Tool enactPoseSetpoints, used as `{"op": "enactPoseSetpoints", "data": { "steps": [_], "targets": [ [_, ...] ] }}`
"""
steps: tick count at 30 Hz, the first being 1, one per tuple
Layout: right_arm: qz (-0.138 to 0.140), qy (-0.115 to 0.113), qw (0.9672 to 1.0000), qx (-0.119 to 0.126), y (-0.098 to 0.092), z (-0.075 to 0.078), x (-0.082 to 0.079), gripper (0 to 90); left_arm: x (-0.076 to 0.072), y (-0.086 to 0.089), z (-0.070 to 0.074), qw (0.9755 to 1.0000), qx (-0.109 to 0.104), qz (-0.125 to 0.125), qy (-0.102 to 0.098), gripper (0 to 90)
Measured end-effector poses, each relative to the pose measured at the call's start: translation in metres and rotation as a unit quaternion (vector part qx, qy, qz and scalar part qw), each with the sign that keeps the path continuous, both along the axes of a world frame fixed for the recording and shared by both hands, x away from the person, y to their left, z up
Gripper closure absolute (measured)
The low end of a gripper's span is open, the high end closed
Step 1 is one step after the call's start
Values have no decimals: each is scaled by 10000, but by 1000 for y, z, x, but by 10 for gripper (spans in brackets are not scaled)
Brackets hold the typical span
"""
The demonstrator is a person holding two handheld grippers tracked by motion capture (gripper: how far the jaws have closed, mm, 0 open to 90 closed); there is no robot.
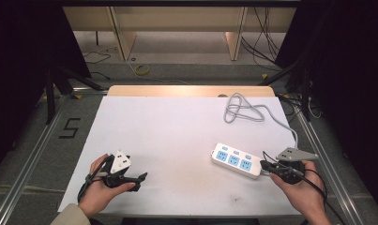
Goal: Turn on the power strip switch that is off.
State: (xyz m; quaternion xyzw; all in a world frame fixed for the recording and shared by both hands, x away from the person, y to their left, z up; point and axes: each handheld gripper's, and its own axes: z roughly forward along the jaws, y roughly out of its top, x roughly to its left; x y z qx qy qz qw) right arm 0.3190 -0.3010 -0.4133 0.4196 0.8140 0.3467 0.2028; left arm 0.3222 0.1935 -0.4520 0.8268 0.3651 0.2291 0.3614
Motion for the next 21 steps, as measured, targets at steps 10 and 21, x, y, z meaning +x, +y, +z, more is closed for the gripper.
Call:
{"op": "enactPoseSetpoints", "data": {
  "steps": [10, 21],
  "targets": [
    [91, 197, 9997, -140, 6, 4, 14, 900, 0, 0, 0, 10000, -8, -11, -3, 150],
    [178, 287, 9992, -195, 13, 7, 22, 900, 0, -3, -1, 10000, 18, -58, -2, 150]
  ]
}}
